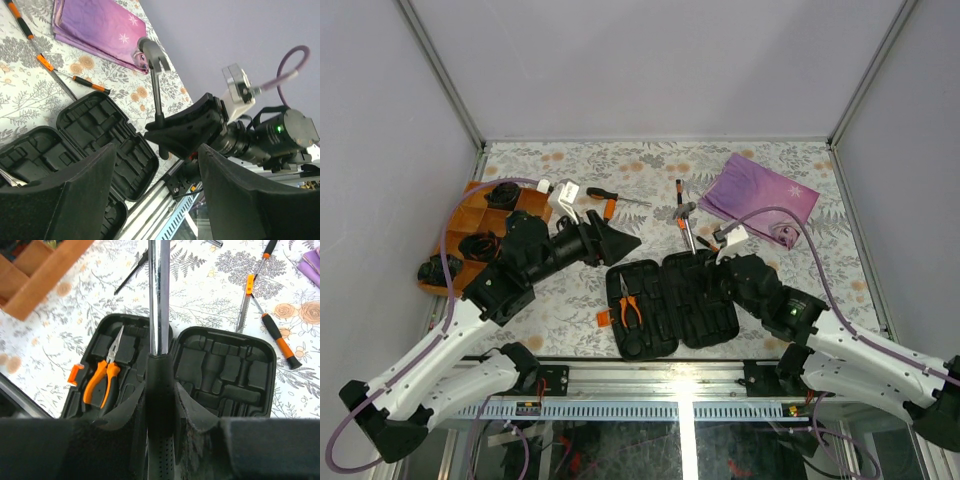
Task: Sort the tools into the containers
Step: Pick up the hammer at the center of the board.
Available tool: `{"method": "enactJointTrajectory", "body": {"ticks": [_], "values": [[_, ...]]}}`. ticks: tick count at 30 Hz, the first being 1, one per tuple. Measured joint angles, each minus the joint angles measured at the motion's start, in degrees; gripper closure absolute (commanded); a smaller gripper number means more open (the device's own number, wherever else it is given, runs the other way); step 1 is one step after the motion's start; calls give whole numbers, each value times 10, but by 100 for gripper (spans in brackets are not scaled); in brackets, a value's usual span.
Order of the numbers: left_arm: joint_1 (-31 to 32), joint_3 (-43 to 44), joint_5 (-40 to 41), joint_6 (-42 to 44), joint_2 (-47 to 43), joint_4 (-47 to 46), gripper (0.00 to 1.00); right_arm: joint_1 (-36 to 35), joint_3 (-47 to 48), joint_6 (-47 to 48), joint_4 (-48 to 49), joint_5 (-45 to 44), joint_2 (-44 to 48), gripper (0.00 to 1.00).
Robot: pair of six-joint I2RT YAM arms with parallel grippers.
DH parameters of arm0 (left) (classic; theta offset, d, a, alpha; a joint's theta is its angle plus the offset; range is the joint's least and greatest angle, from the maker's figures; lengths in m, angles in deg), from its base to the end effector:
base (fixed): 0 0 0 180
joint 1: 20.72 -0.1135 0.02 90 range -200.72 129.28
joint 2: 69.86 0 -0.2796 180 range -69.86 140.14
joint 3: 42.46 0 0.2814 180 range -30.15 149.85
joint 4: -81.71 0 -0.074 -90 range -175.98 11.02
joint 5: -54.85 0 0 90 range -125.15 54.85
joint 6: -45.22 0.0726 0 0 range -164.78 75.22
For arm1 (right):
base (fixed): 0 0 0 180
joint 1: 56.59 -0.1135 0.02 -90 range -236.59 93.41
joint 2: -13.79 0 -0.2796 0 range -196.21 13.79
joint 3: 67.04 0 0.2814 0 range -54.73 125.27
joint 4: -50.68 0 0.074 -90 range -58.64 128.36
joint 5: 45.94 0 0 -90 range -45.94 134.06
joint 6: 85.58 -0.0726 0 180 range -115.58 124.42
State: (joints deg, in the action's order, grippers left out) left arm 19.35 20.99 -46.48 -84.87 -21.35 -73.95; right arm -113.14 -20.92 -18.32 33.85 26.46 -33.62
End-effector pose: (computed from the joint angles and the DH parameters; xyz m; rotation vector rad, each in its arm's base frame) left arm 0.1821 -0.1718 0.3718 0.1580 1.8816 -1.1702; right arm 0.1551 0.1950 0.2685 -0.3510 1.8934 0.6570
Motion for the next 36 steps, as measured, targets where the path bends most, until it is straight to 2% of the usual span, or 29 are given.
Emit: {"method": "enactJointTrajectory", "body": {"ticks": [5,20,36], "values": [[0,0,14,26,-21,0,34,61,-8,-31,10,92,25,100],[0,-10,-7,64,-38,-29,34,73,-10,-89,135,393,21,100],[0,-40,-70,77,-57,-117,36,73,-10,-181,249,478,6,100]]}}
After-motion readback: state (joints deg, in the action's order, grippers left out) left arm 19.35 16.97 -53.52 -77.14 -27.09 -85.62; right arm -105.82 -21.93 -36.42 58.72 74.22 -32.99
